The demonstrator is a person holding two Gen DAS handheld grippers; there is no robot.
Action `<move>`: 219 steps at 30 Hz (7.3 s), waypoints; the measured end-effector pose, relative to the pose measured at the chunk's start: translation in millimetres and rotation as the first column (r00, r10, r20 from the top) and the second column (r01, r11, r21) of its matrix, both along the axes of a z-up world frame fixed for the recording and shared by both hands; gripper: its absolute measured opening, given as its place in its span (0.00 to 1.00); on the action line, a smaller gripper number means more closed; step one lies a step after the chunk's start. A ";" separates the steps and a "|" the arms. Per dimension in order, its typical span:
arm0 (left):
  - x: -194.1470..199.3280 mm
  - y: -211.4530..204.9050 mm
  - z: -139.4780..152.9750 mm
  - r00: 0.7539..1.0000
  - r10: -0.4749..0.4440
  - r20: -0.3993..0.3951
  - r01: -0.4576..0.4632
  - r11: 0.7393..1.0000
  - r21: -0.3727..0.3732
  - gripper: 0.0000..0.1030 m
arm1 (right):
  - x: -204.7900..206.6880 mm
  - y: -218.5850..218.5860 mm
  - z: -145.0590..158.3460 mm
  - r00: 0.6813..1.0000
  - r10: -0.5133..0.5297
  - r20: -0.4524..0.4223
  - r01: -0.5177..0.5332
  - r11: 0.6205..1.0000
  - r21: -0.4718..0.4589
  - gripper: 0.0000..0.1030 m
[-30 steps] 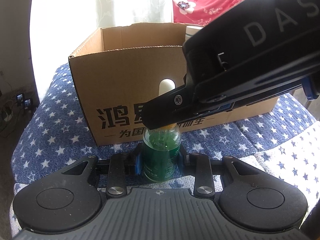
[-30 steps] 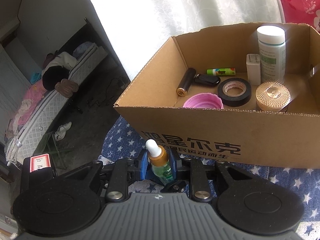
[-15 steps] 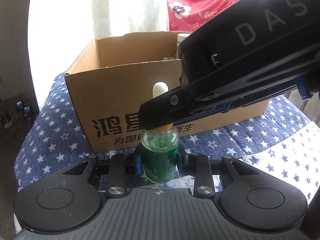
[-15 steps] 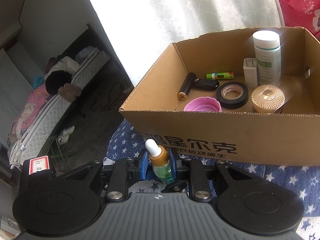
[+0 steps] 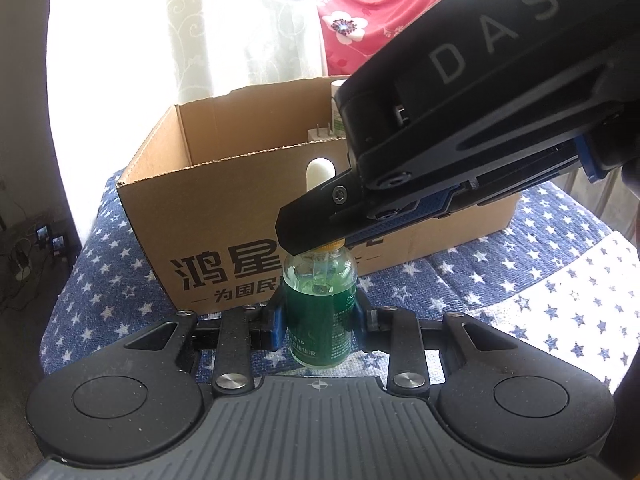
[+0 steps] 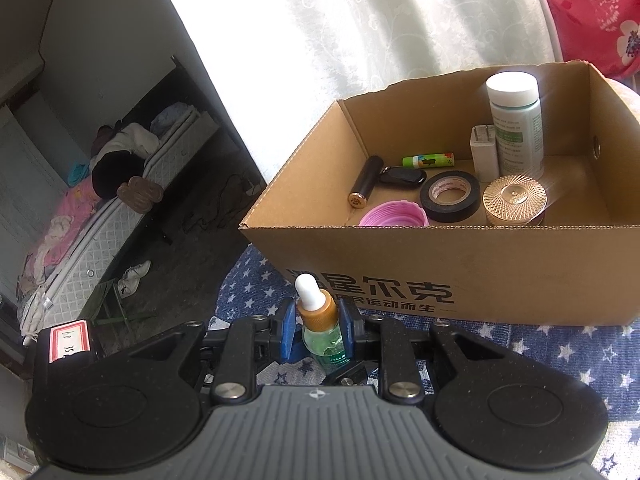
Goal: Organize rigid objects
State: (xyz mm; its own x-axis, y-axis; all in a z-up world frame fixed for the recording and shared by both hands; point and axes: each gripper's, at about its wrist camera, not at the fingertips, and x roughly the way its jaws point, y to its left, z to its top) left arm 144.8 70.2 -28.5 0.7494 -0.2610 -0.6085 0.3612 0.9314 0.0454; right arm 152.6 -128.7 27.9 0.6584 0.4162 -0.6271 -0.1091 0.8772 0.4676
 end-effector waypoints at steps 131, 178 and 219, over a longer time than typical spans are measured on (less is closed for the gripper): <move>30.8 40.5 97.6 0.985 0.172 -0.028 -0.173 0.982 -0.076 1.00 | -104.0 -26.9 54.7 0.830 -0.413 0.376 0.490 0.861 -0.134 1.00; 30.3 12.8 93.2 0.965 0.262 0.031 -0.261 0.965 -0.006 1.00 | -56.1 -22.2 29.5 0.866 -0.436 0.246 0.496 0.813 -0.306 1.00; 33.1 18.2 94.6 0.965 0.262 0.013 -0.262 0.965 -0.027 0.98 | -49.6 -18.5 34.8 0.871 -0.424 0.248 0.487 0.812 -0.321 1.00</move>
